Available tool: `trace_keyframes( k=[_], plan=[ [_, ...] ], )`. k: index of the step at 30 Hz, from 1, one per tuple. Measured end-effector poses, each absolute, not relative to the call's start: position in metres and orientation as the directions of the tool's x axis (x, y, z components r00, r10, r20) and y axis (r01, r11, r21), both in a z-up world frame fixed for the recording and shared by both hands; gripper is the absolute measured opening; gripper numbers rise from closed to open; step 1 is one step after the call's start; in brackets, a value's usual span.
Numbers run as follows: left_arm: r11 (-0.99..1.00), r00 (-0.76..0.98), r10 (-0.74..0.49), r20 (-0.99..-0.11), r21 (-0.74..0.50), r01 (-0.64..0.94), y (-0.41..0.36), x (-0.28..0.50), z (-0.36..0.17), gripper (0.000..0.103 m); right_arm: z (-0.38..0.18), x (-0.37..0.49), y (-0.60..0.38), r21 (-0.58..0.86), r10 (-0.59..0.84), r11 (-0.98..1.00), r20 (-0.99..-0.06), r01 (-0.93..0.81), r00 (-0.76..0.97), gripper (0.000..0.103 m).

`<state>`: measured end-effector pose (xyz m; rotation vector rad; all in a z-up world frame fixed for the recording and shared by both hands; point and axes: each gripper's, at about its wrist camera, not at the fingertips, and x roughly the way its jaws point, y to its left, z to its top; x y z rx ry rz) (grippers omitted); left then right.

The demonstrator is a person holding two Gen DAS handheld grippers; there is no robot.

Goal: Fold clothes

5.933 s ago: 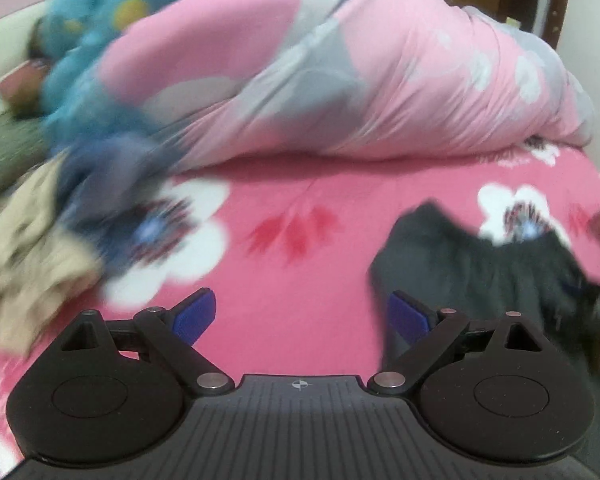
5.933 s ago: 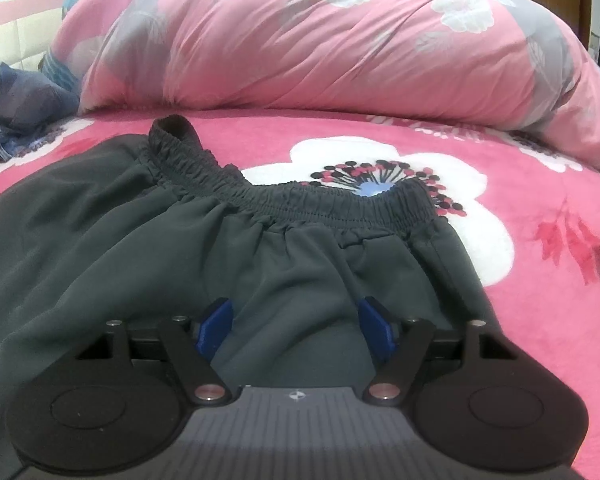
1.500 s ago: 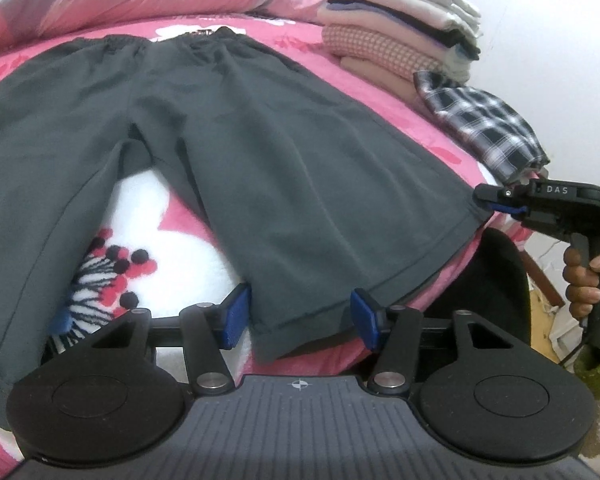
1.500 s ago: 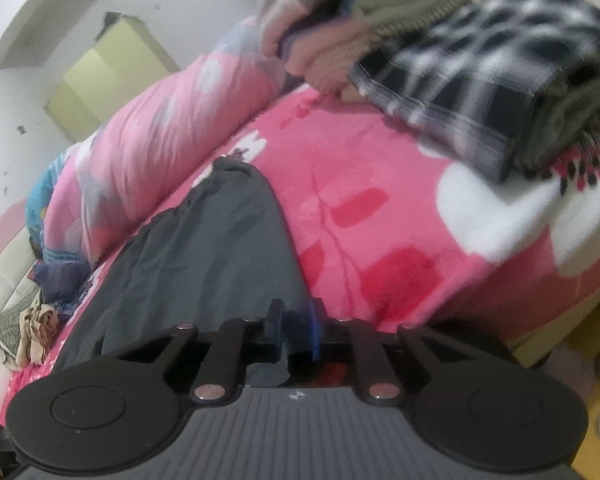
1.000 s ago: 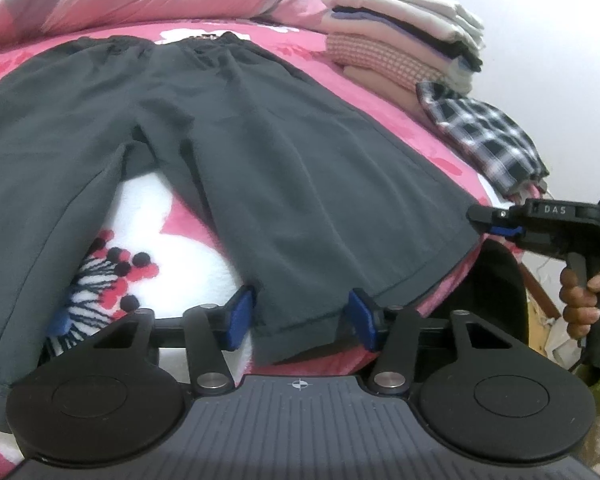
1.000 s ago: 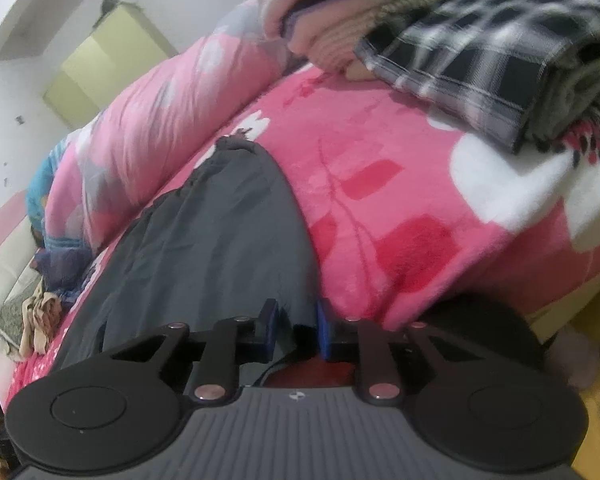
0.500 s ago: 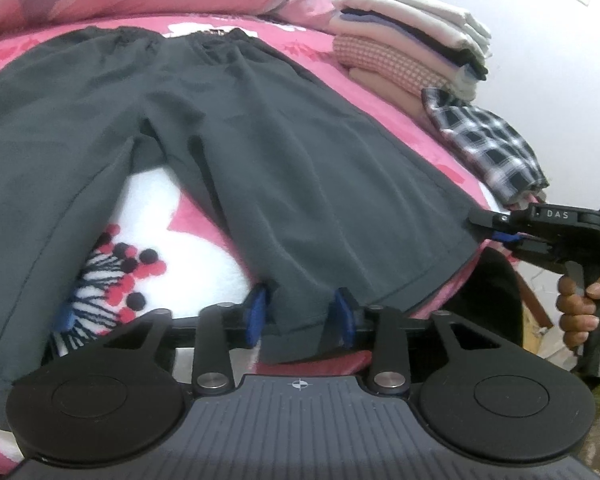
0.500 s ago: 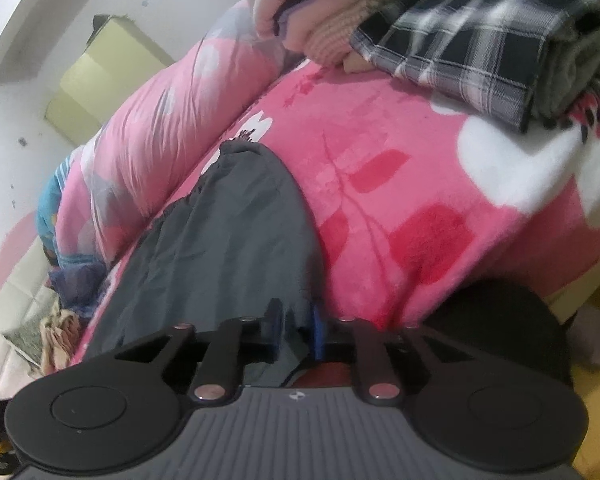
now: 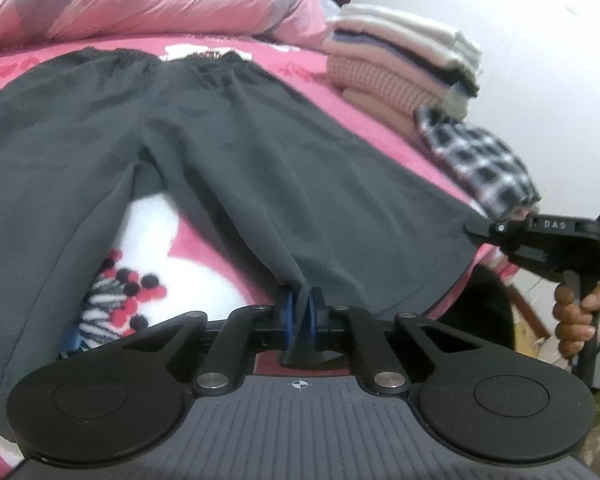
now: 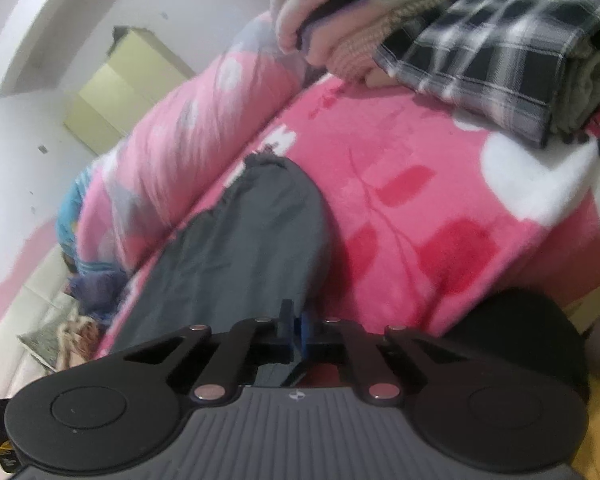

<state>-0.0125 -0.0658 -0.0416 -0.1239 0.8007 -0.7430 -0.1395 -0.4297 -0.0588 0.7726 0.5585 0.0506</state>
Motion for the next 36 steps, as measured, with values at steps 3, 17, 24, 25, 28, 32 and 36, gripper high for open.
trace_keyframes(
  k=[3, 17, 24, 25, 28, 32, 36],
  plan=[
    [0.715, 0.462, -0.691, -0.556, -0.43, 0.551, -0.056, -0.006, -0.028, 0.004, -0.049, -0.137, -0.433, 0.701, 0.267, 0.703, -0.419, 0.122, 0.868, 0.002],
    [0.628, 0.516, -0.76, -0.395, -0.651, 0.427, -0.016, 0.101, 0.017, 0.004, 0.003, -0.043, -0.45, 0.82, 0.369, 0.57, -0.211, -0.041, 0.905, 0.002],
    [0.608, 0.54, -0.739, -0.403, -0.744, 0.276, -0.002, 0.192, 0.003, 0.004, -0.021, 0.057, -0.455, 0.868, 0.382, 0.497, -0.214, -0.004, 0.899, 0.002],
    [0.605, 0.543, -0.734, -0.408, -0.756, 0.25, 0.0, 0.205, -0.002, 0.004, -0.029, 0.071, -0.456, 0.873, 0.379, 0.487, -0.221, 0.009, 0.899, 0.002],
    [0.627, 0.605, -0.677, -0.419, -0.759, 0.176, 0.005, 0.238, -0.022, 0.021, -0.052, 0.111, -0.458, 0.888, 0.37, 0.458, -0.239, 0.048, 0.898, 0.004],
    [0.646, 0.622, -0.632, -0.463, -0.757, 0.093, 0.008, 0.266, -0.055, 0.033, -0.084, 0.163, -0.461, 0.903, 0.354, 0.416, -0.269, 0.107, 0.896, 0.025],
    [0.622, 0.631, -0.643, -0.433, -0.776, 0.101, 0.015, 0.264, -0.061, 0.041, -0.108, 0.164, -0.475, 0.92, 0.312, 0.367, -0.261, 0.137, 0.914, 0.038]
  ],
)
